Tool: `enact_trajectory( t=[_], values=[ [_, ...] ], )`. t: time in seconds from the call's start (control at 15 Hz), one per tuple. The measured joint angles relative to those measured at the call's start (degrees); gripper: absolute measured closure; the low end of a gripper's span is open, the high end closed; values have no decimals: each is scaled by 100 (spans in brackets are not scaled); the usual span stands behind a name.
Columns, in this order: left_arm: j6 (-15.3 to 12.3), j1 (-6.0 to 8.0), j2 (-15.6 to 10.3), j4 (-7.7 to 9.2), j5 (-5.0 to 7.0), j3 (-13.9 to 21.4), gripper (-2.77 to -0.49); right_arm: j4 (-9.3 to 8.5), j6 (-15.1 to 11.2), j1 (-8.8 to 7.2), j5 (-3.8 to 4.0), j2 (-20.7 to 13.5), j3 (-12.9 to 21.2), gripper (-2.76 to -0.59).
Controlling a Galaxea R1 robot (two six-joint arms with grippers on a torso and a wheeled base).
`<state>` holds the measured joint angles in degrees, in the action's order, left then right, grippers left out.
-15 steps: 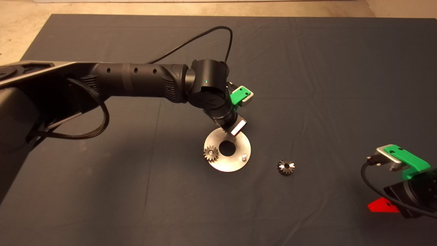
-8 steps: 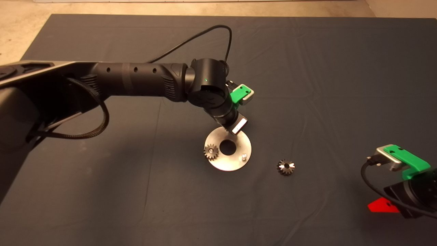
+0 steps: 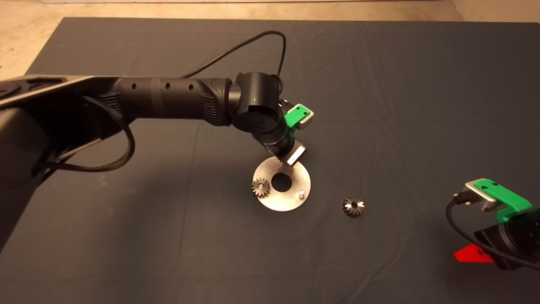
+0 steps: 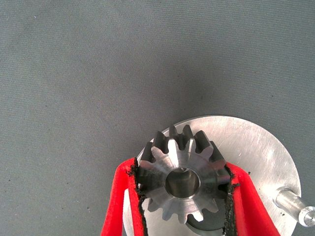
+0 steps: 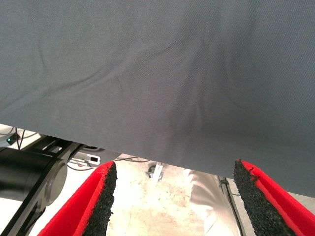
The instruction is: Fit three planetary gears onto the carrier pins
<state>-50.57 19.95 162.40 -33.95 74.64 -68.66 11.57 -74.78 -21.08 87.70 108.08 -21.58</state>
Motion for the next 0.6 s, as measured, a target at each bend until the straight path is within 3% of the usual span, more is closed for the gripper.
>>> enact_trajectory(
  t=[0.6],
  values=[
    [25, -8, 6, -15, 7, 2, -57, 0, 2, 16, 0, 0, 0, -175]
  ],
)
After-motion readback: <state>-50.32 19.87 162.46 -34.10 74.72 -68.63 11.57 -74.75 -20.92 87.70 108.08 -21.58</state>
